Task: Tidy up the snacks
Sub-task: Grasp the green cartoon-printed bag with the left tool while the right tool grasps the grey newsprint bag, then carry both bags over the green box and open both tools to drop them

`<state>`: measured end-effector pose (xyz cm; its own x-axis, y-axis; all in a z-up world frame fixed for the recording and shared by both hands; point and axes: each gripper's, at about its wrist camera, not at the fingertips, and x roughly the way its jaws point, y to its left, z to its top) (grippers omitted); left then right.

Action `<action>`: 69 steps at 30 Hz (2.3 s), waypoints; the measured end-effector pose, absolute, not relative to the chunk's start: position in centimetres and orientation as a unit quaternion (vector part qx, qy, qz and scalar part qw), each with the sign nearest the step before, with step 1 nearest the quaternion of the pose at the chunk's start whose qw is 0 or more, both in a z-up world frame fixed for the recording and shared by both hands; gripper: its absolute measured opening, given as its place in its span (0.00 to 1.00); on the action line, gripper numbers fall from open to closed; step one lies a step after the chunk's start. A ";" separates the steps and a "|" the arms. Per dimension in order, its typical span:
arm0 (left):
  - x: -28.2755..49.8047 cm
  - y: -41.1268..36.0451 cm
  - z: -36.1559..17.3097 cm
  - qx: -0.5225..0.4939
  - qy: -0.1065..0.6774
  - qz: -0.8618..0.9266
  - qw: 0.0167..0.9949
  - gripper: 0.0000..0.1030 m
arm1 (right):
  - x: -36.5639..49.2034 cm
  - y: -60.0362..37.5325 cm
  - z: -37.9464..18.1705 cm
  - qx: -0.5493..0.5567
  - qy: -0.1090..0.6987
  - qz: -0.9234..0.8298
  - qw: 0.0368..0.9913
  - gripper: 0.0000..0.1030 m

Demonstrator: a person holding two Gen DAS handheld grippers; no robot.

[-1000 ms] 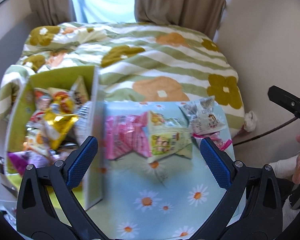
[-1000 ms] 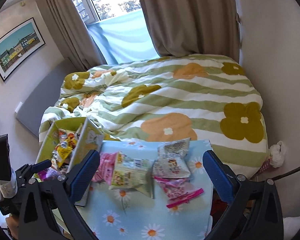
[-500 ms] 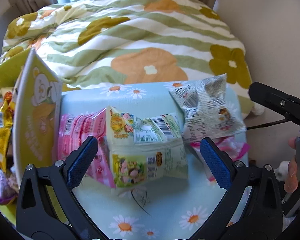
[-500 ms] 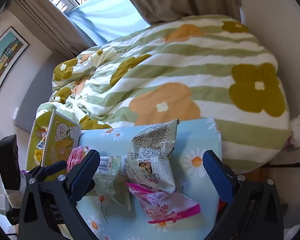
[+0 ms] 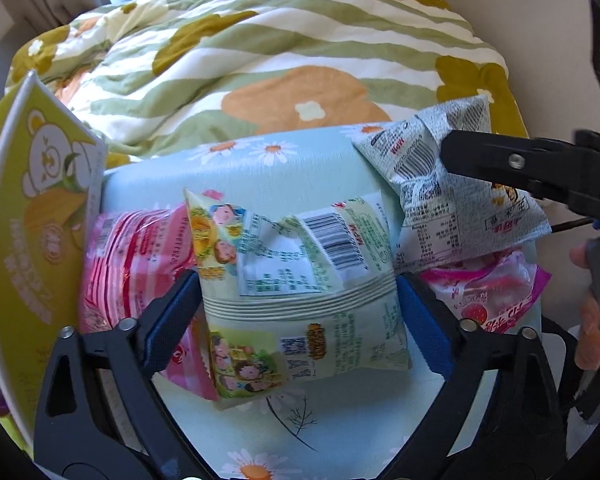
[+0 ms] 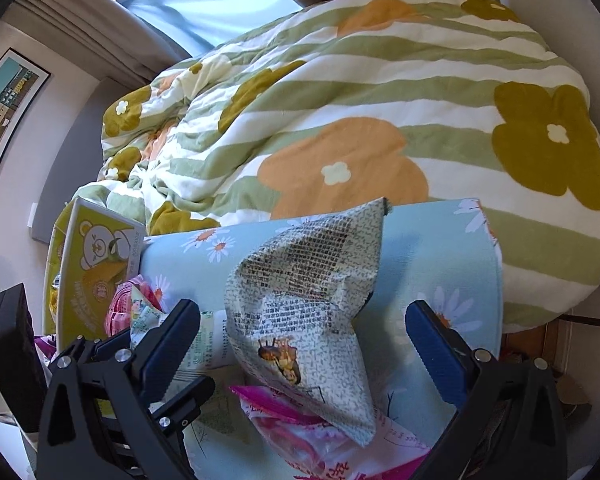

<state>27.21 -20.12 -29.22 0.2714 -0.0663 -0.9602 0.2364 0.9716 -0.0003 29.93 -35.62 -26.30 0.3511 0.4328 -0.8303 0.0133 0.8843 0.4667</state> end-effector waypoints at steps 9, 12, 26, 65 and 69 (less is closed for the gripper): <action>26.8 -19.7 -28.8 0.059 0.595 -0.114 0.794 0.73 | 30.7 -34.3 -27.9 0.191 0.561 0.140 0.794 0.96; 26.5 -19.8 -28.6 0.064 0.596 -0.115 0.792 0.71 | 30.6 -34.0 -28.4 0.189 0.566 0.143 0.790 0.76; 25.1 -19.4 -25.6 0.063 0.573 -0.124 0.808 0.69 | 29.1 -33.7 -26.6 0.185 0.544 0.142 0.806 0.47; 18.6 1.7 -5.7 0.003 0.434 -0.046 0.900 0.69 | 22.9 -19.0 -8.1 0.172 0.426 0.201 0.865 0.46; 20.4 6.4 -4.7 -0.006 0.426 -0.043 0.904 0.69 | 23.9 -15.7 -7.5 0.179 0.422 0.198 0.866 0.46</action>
